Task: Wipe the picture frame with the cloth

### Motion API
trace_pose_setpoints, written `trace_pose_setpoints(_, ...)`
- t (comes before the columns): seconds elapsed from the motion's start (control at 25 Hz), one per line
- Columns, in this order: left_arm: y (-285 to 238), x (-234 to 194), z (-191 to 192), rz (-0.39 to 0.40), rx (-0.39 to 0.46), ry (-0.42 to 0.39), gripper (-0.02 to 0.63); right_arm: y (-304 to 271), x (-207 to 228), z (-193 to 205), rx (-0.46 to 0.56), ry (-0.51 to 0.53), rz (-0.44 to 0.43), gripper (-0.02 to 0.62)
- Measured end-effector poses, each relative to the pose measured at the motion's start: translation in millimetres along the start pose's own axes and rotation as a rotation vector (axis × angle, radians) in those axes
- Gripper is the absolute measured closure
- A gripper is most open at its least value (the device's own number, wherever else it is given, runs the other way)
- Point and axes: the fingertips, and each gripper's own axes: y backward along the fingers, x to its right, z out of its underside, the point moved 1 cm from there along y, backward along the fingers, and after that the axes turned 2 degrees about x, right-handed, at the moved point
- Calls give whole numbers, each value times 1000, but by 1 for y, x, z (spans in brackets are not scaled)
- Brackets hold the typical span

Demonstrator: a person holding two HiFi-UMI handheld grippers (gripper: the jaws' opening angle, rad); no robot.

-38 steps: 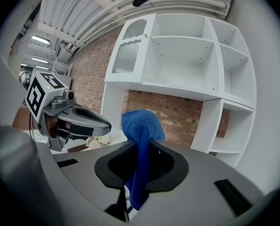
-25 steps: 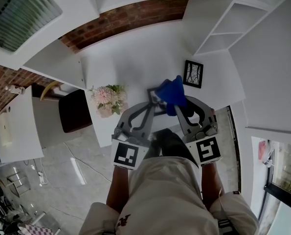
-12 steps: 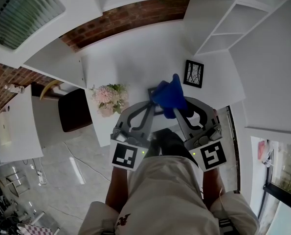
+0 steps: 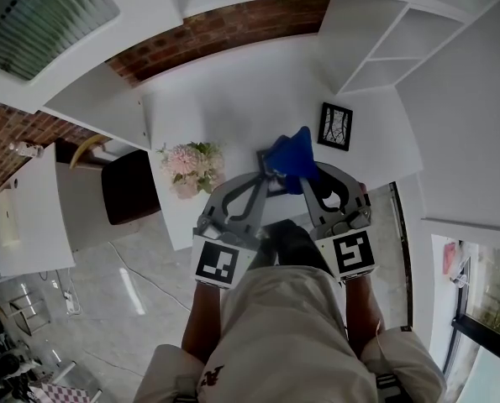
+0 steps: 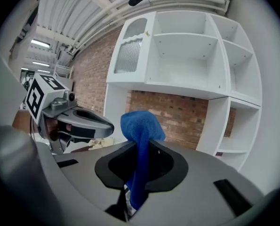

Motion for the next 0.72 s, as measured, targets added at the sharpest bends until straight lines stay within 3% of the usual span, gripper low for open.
trace_pose_setpoints(0.72, 14, 4, 0, -14, 8, -17, 603, 6, -14, -2, -18, 71, -13, 545)
